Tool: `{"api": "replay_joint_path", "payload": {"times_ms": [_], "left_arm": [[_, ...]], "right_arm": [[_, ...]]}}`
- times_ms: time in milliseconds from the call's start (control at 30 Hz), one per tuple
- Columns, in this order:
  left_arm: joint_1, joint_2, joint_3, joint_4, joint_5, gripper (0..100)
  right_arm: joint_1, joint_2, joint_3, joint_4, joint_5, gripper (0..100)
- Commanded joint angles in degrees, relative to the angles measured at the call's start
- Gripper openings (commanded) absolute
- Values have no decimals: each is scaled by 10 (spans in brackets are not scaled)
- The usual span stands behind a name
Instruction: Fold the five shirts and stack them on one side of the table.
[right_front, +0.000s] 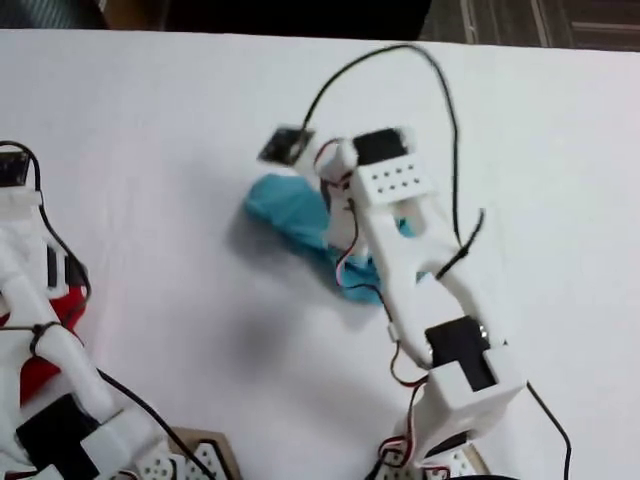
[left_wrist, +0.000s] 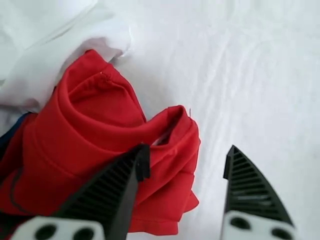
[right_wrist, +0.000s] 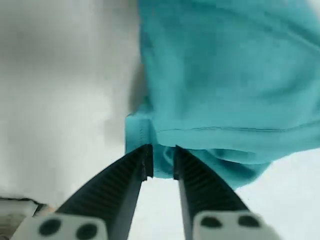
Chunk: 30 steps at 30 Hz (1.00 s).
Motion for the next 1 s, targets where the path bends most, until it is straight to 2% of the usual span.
{"api": "replay_joint_path", "payload": {"times_ms": [0,167,433,767,967], "left_arm": [[-1,-26,-6,-8,-4,264],[-1,-26,-6,-9,-4,264],[-1,-26,-6,-9,-4,264],[-1,-26,-6,-9,-4,264],[-1,-26,-6,-7,-4,264]], "right_arm": [[-22,-17,53,-7,-3,123],[-41,-22,126,-66,18,111],[-20,-22,131,-148,21,112],[36,-24,112,-164,22,112],[42,-25,76,-164,22,110]]}}
